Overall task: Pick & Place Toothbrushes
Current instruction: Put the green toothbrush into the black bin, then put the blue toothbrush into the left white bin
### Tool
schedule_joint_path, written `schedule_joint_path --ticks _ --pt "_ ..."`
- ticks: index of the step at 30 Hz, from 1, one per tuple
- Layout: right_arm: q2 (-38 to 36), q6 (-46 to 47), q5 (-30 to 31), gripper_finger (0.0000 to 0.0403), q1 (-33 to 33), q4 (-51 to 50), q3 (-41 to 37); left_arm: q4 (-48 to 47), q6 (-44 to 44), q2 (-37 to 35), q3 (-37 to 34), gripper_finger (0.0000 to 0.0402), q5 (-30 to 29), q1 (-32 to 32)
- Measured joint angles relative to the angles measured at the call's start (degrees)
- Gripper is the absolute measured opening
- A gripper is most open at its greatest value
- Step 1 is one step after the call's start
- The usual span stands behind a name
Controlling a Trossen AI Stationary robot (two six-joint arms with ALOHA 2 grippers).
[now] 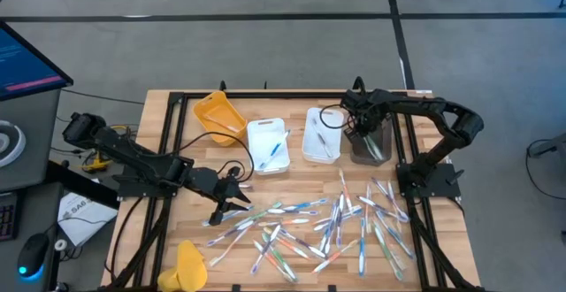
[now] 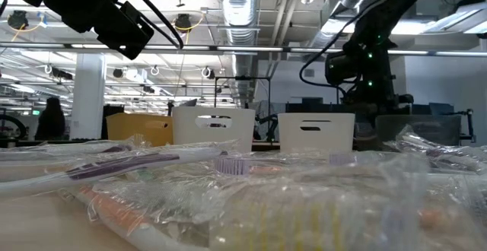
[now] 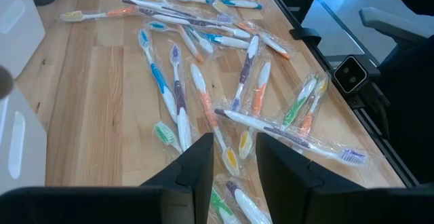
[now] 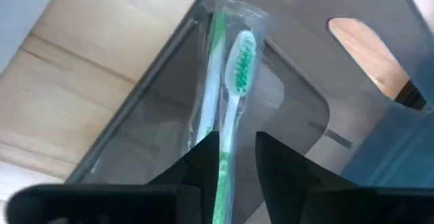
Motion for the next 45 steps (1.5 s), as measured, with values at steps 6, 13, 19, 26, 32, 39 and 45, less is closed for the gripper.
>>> schedule_joint_path --ticks 6,13,19,26,32,39,45 --pt "-0.01 -2.98 0.95 0.0120 -0.02 -2.02 0.82 0.00 0.00 0.00 0.00 0.0104 0.00 0.02" --pt "-5.49 -3.00 4.63 0.0139 2.43 -6.91 5.07 -0.02 0.00 0.02 0.00 0.0104 0.00 0.00" --pt "-15.38 -5.31 4.27 0.0144 10.52 -7.54 6.43 -0.07 -0.02 0.02 0.00 0.0104 0.00 0.01" --pt "-22.87 -9.60 2.89 0.0137 26.33 -5.98 6.42 -0.04 1.51 0.02 0.00 0.0104 -0.02 0.02" --pt "-22.30 -6.47 3.01 0.0133 40.01 1.88 6.40 0.03 2.93 0.02 0.00 0.0104 -0.02 0.01" --pt "-16.08 -21.42 6.14 0.0137 51.48 17.99 6.36 2.48 1.42 0.06 -0.01 0.0104 1.69 -1.73" --pt "-13.92 -36.24 6.31 0.0138 52.68 29.73 6.40 3.98 6.72 0.14 5.65 0.0104 -0.27 -5.21"
